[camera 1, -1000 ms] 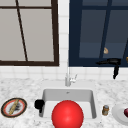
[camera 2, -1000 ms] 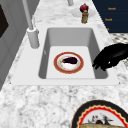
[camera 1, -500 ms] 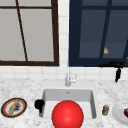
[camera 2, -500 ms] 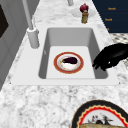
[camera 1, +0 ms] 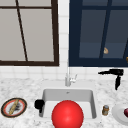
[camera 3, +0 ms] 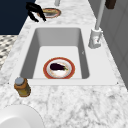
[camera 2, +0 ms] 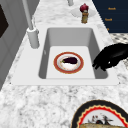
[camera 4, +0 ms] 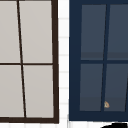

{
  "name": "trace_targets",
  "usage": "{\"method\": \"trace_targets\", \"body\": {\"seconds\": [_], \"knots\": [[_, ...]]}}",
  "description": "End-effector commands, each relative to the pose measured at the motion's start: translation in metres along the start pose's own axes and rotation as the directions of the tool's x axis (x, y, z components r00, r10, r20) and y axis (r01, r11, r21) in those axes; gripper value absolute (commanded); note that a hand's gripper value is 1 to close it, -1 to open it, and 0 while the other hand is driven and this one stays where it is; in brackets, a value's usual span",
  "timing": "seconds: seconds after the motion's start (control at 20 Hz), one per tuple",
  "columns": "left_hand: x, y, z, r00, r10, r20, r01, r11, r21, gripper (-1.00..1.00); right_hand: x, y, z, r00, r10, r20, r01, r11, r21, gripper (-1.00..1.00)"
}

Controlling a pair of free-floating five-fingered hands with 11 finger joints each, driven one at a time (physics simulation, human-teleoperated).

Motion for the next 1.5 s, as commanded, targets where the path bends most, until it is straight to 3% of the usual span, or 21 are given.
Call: {"method": "trace_targets", "body": {"seconds": [0.0, 0.3, 0.45, 0.65, 0.9, 1.1, 1.25, 1.35, 1.45], "knots": [[0.000, 0.000, 0.000, 1.0000, 0.000, 0.000, 0.000, 1.0000, 0.000, 0.00, -0.003, 0.024, 0.001, 0.993, 0.017, -0.119, -0.017, 1.000, 0.000, -1.00], [0.000, 0.000, 0.000, 1.0000, 0.000, 0.000, 0.000, 1.0000, 0.000, 0.00, -0.006, 0.059, 0.003, 0.966, 0.031, -0.255, -0.032, 0.999, 0.002, -1.00], [0.000, 0.000, 0.000, 1.0000, 0.000, 0.000, 0.000, 1.0000, 0.000, 0.00, -0.010, 0.074, 0.003, 0.943, 0.042, -0.331, -0.044, 0.999, 0.001, -1.00], [0.000, 0.000, 0.000, 1.0000, 0.000, 0.000, 0.000, 1.0000, 0.000, 0.00, -0.014, 0.092, 0.004, 0.903, 0.049, -0.426, -0.053, 0.999, 0.003, -1.00], [0.000, 0.000, 0.000, 1.0000, 0.000, 0.000, 0.000, 1.0000, 0.000, 0.00, -0.017, 0.108, 0.004, 0.838, 0.080, -0.540, -0.100, 0.995, -0.008, -1.00], [0.000, 0.000, 0.000, 1.0000, 0.000, 0.000, 0.000, 1.0000, 0.000, 0.00, -0.019, 0.122, 0.005, 0.772, 0.088, -0.630, -0.122, 0.992, -0.012, -1.00], [0.000, 0.000, 0.000, 1.0000, 0.000, 0.000, 0.000, 1.0000, 0.000, 0.00, -0.026, 0.133, 0.003, 0.718, 0.077, -0.692, -0.100, 0.995, 0.007, -1.00], [0.000, 0.000, 0.000, 1.0000, 0.000, 0.000, 0.000, 1.0000, 0.000, 0.00, -0.028, 0.140, -0.006, 0.695, 0.082, -0.715, -0.098, 0.995, 0.019, -1.00], [0.000, 0.000, 0.000, 1.0000, 0.000, 0.000, 0.000, 1.0000, 0.000, 0.00, -0.032, 0.147, -0.011, 0.657, 0.082, -0.750, -0.096, 0.995, 0.025, -1.00]]}}
